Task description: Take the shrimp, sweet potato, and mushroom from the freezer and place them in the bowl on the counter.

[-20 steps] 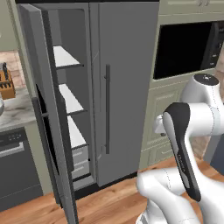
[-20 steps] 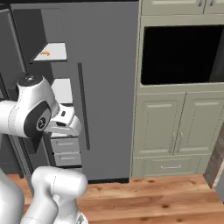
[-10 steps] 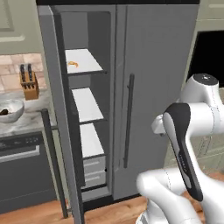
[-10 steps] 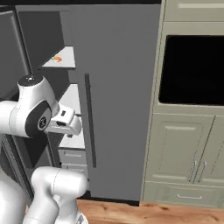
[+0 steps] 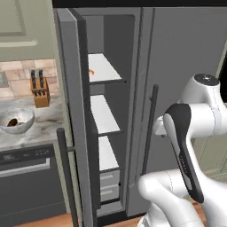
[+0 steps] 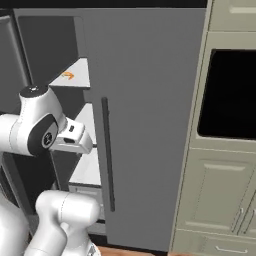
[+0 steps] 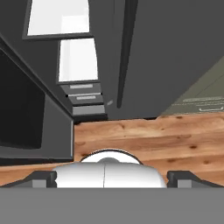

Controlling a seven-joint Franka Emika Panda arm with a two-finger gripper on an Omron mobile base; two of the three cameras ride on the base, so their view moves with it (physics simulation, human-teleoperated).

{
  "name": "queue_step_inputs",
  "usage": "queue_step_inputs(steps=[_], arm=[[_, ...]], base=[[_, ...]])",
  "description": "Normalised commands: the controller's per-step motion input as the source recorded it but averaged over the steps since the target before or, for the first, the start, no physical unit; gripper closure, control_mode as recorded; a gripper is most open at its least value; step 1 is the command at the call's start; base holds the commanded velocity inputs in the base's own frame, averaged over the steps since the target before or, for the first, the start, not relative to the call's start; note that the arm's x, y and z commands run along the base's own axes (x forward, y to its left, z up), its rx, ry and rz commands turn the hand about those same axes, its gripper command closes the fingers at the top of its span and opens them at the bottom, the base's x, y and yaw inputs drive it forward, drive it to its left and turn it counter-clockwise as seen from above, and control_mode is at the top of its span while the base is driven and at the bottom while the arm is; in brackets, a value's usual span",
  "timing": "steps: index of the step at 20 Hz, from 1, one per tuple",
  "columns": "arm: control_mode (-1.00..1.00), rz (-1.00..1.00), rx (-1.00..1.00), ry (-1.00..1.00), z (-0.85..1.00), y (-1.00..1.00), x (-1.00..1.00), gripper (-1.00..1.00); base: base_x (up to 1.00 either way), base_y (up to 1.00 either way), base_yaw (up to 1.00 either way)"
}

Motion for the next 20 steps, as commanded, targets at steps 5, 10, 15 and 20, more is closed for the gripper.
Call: queue_step_inputs(steps=[5,10,15,20], arm=[[1.00,0.00,0.00,0.00,0.00,0.00,0.00,-1.00],[1.00,0.00,0.00,0.00,0.00,0.00,0.00,-1.00],[1.00,0.00,0.00,0.00,0.00,0.00,0.00,-1.00],[1.00,0.00,0.00,0.00,0.00,0.00,0.00,-1.00]], base=[[0.04,0.50,0.09],[0.16,0.15,0.05],[0.33,0.02,0.03],[0.64,0.00,0.07]])
